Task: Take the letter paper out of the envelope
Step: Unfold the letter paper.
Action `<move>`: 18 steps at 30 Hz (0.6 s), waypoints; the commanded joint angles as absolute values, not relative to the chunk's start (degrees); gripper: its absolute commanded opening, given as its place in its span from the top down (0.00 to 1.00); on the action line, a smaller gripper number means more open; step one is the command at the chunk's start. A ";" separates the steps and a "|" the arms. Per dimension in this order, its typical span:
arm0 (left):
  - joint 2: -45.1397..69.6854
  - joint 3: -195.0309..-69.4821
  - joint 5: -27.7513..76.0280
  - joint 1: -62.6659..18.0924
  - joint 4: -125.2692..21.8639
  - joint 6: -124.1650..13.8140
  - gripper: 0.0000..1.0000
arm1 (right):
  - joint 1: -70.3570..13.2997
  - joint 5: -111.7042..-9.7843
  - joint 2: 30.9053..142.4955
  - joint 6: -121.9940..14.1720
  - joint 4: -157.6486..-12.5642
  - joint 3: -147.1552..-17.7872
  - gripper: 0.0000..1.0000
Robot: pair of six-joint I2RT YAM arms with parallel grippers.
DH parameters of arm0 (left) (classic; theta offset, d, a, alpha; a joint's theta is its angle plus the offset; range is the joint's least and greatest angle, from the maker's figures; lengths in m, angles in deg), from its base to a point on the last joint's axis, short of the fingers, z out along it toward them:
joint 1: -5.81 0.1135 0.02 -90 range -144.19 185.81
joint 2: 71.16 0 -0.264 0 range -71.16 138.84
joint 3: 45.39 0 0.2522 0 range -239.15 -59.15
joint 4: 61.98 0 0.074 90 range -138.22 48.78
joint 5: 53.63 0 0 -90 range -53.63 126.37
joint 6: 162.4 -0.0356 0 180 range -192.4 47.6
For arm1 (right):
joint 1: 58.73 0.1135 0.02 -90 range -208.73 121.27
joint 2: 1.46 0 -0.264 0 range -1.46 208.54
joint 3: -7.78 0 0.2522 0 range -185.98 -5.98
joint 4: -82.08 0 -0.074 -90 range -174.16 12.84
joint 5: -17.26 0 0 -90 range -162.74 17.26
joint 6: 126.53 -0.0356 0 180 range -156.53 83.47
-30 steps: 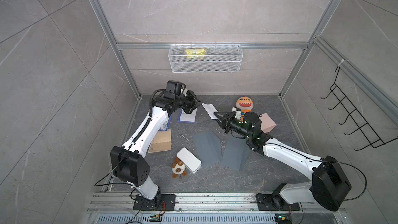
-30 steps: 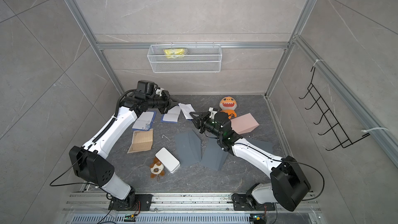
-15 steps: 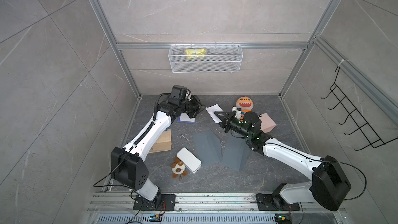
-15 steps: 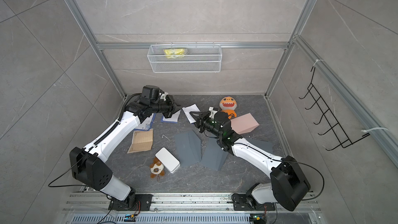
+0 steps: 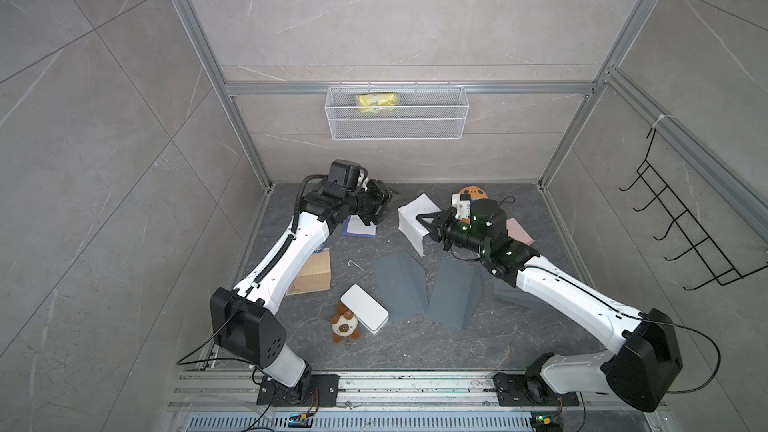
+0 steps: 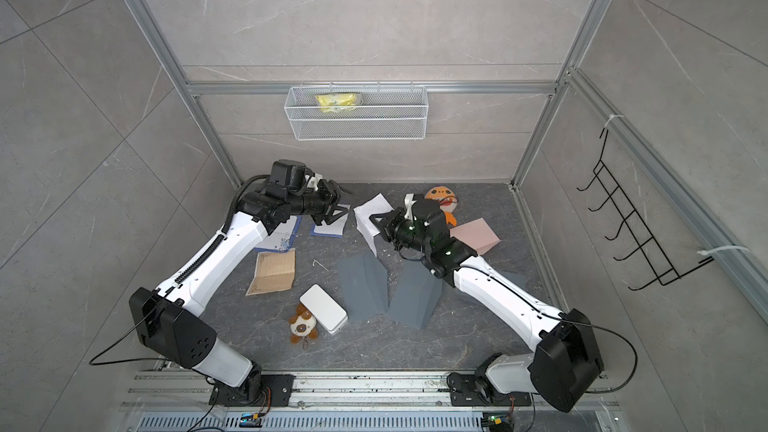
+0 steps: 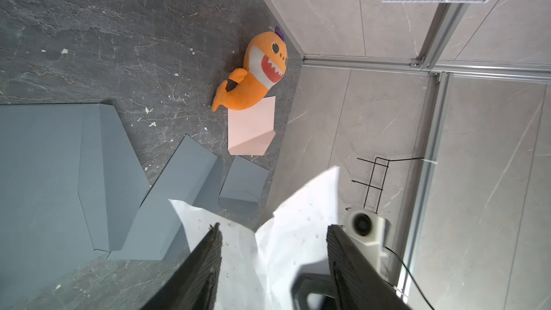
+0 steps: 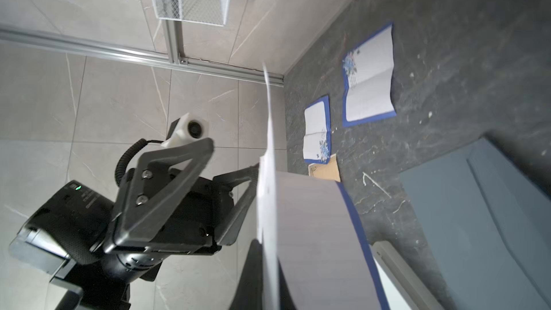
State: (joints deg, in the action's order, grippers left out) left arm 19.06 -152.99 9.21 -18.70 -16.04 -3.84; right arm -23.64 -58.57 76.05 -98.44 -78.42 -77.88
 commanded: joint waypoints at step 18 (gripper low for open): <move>14.73 -144.60 -2.52 -15.39 -20.89 9.77 0.31 | -7.36 -89.64 70.60 16.08 -91.49 -67.56 1.00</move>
